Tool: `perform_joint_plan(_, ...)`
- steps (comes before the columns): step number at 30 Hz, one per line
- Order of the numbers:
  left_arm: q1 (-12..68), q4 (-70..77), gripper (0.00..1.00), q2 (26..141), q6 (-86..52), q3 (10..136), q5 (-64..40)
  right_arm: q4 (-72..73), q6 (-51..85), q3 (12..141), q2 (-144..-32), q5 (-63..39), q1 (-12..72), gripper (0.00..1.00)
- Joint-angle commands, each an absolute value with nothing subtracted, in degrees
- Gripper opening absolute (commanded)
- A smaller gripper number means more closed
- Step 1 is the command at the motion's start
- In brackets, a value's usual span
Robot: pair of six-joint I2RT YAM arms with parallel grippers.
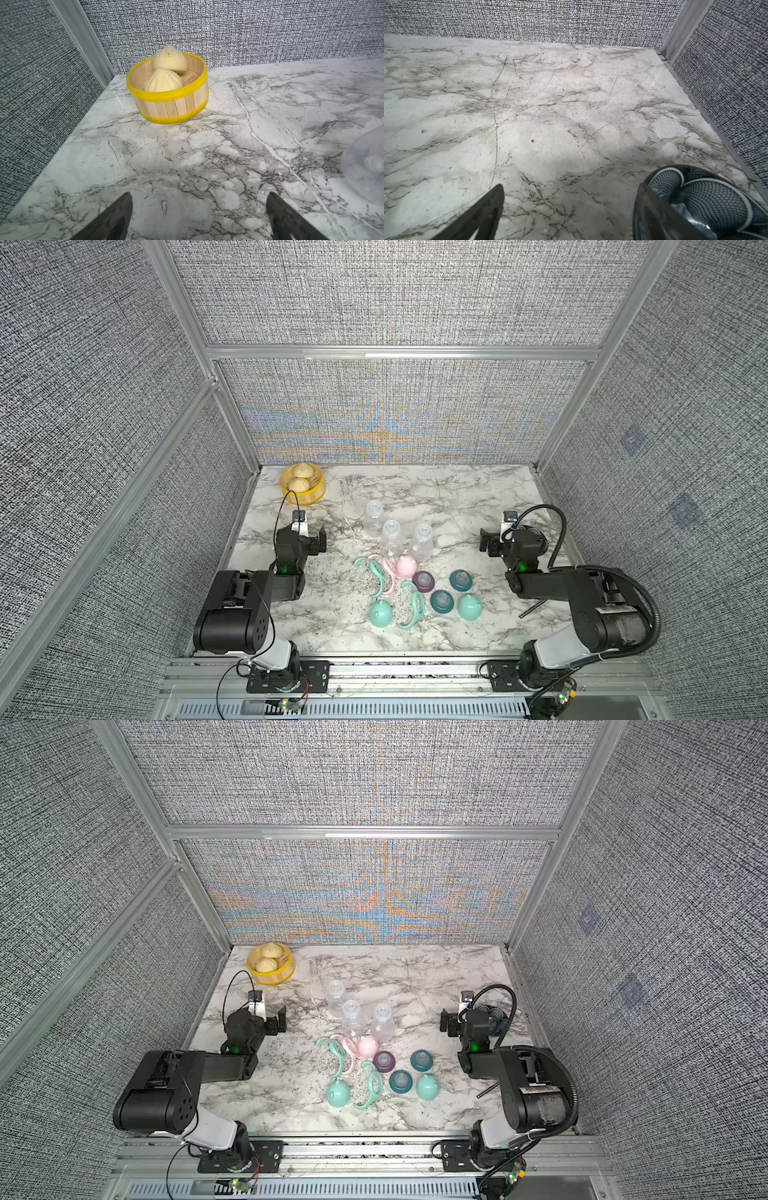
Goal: Assemble the baby bottles
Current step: Pick up the baby bottle from the center of the board.
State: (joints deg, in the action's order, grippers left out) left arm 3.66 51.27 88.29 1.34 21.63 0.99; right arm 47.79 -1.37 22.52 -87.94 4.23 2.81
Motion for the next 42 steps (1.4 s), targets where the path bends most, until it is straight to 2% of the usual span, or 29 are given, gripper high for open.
perform_joint_plan(1,3.6,52.0,1.0,88.5,0.7,22.2,1.9,48.4,-1.5,22.7,-87.9,4.2,2.9,0.99)
perform_joint_plan(23,3.5,52.3,1.0,88.3,0.8,22.0,2.3,48.6,-1.9,22.6,-87.2,4.5,3.3,0.99)
perform_joint_plan(28,3.8,44.6,1.0,84.9,1.1,24.8,3.5,33.2,-6.1,28.5,-80.4,9.4,8.1,0.99)
perform_joint_plan(35,9.3,29.2,1.0,72.3,0.3,30.1,13.8,5.7,-2.6,42.1,-70.6,13.2,15.6,0.99)
perform_joint_plan(39,10.3,15.3,1.0,64.3,-6.6,37.8,10.5,-10.4,3.0,52.3,-69.6,13.9,19.0,0.99)
perform_joint_plan(42,10.8,3.1,1.0,60.0,-10.7,43.8,5.7,-23.8,4.9,62.1,-70.6,10.3,21.1,0.99)
